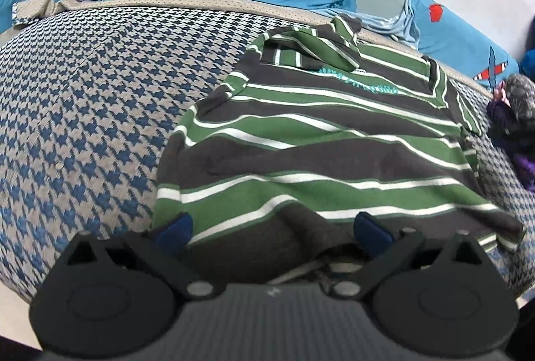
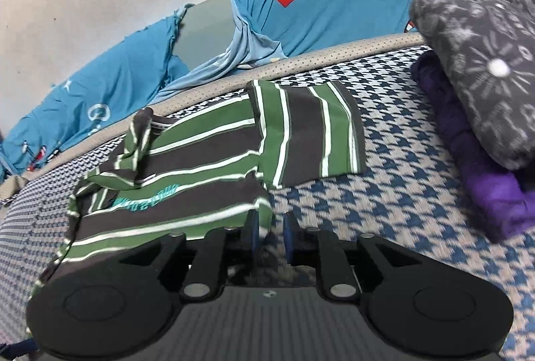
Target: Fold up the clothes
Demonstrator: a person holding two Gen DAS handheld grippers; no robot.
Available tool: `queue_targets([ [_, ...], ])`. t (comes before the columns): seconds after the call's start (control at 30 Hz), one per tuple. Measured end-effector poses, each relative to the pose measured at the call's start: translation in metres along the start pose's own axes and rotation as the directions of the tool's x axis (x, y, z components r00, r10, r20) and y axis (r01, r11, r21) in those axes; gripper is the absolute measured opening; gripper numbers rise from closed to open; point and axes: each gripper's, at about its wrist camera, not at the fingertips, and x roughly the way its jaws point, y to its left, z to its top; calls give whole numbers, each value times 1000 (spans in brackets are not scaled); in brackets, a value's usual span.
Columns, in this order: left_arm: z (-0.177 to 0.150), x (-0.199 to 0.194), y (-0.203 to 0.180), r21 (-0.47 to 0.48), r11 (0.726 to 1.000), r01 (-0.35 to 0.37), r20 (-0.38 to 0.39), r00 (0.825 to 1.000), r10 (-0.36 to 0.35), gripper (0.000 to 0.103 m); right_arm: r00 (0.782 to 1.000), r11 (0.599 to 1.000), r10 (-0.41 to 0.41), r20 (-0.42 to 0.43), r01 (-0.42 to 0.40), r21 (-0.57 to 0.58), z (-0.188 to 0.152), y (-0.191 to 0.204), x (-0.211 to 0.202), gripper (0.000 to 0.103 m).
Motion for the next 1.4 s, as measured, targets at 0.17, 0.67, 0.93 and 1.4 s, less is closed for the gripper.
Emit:
queue_targets([
  [0.17, 0, 0, -2, -4, 1000, -9, 7, 1000, 9, 103, 999, 1000, 27, -19, -27, 15, -14, -9, -21, 24],
  [0.67, 1, 3, -8, -9, 1000, -5, 13, 1000, 5, 103, 988, 992, 128, -85, -127, 22, -69, -18, -72, 39],
  [0.93, 0, 3, -10, -2, 1000, -9, 13, 1000, 9, 103, 983, 984, 147, -107, -156, -83, -85, -1, -77, 55],
  [1.4, -2, 3, -6, 11, 999, -31, 23, 999, 31, 103, 993, 971, 71, -94, -90, -220, -96, 23, -59, 9],
])
